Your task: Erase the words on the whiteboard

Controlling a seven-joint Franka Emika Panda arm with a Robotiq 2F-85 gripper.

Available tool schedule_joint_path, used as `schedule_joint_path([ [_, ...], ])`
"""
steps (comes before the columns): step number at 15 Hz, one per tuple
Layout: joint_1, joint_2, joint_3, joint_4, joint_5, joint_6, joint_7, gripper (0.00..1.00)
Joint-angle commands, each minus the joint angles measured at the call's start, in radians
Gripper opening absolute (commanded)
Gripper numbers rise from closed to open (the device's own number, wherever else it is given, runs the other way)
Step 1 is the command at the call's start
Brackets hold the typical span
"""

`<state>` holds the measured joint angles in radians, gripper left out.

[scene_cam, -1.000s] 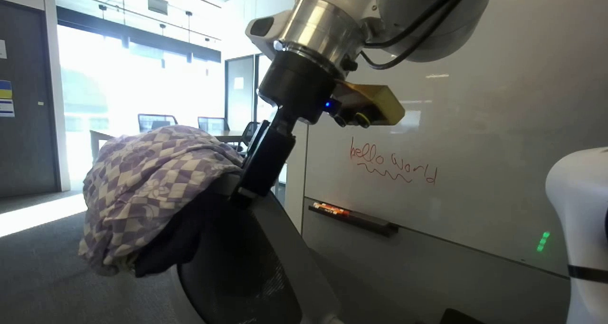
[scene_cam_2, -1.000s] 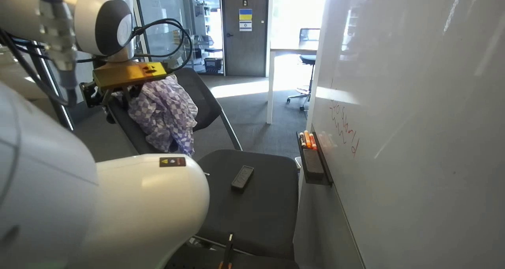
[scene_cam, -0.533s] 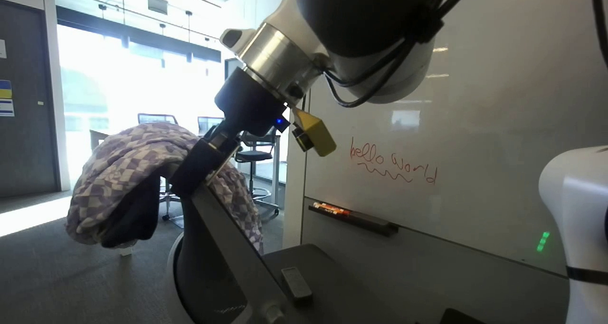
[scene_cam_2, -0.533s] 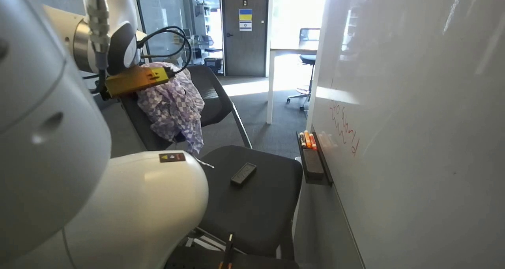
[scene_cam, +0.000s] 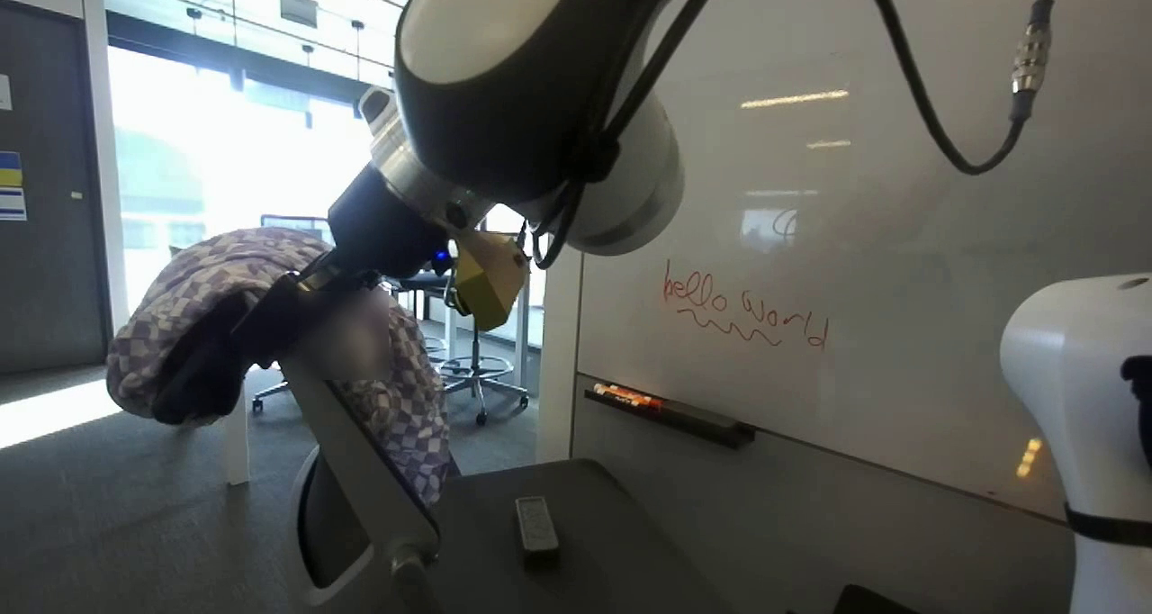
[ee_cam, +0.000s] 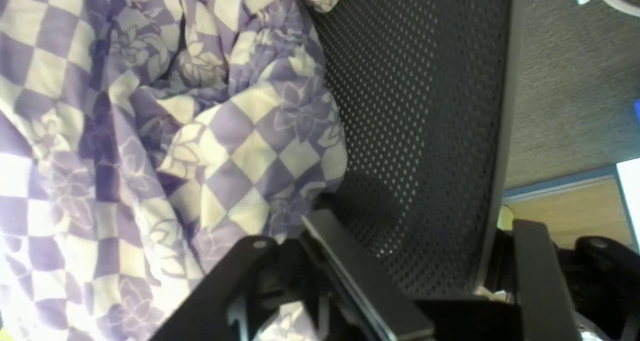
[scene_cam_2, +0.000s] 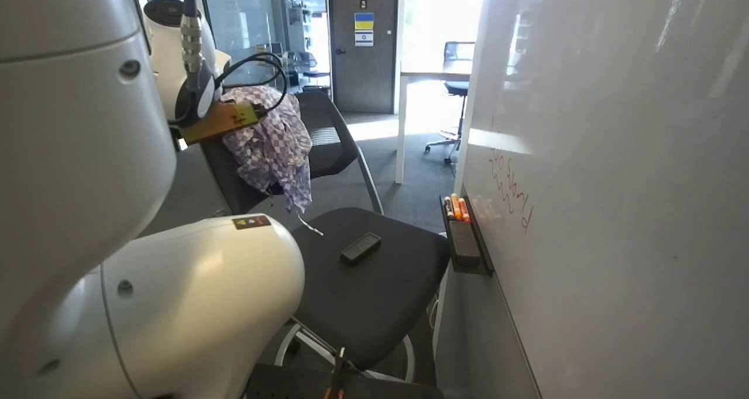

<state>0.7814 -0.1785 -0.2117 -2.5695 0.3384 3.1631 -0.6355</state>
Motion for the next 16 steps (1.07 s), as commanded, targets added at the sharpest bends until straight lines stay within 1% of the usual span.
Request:
schedule_joint_path([
  [1,-0.082,0.039,0.028,0.051,-0.038,-0.183,0.091,0.86],
  [2,-0.087,-0.002,0.033,0.04,-0.058,-0.261,0.122,0.93],
  [3,-0.079,-0.036,0.032,0.031,-0.063,-0.311,0.124,1.0],
  [4,-0.089,-0.067,0.042,0.02,-0.094,-0.347,0.151,1.0],
  [5,-0.109,-0.096,0.059,0.016,-0.143,-0.393,0.204,1.0],
  [6,-0.189,-0.128,0.142,0.024,-0.142,-0.473,0.237,1.0],
  [7,-0.198,-0.165,0.156,0.032,-0.124,-0.544,0.262,1.0],
  [8,-0.224,-0.201,0.182,0.036,-0.117,-0.599,0.285,1.0],
  [9,-0.268,-0.227,0.211,0.032,-0.148,-0.596,0.304,1.0],
  [11,-0.359,-0.266,0.249,0.035,-0.194,-0.637,0.359,1.0],
  [13,-0.446,-0.288,0.257,0.022,-0.234,-0.625,0.4,1.0],
  [16,-0.558,-0.319,0.245,0.012,-0.253,-0.627,0.471,1.0],
])
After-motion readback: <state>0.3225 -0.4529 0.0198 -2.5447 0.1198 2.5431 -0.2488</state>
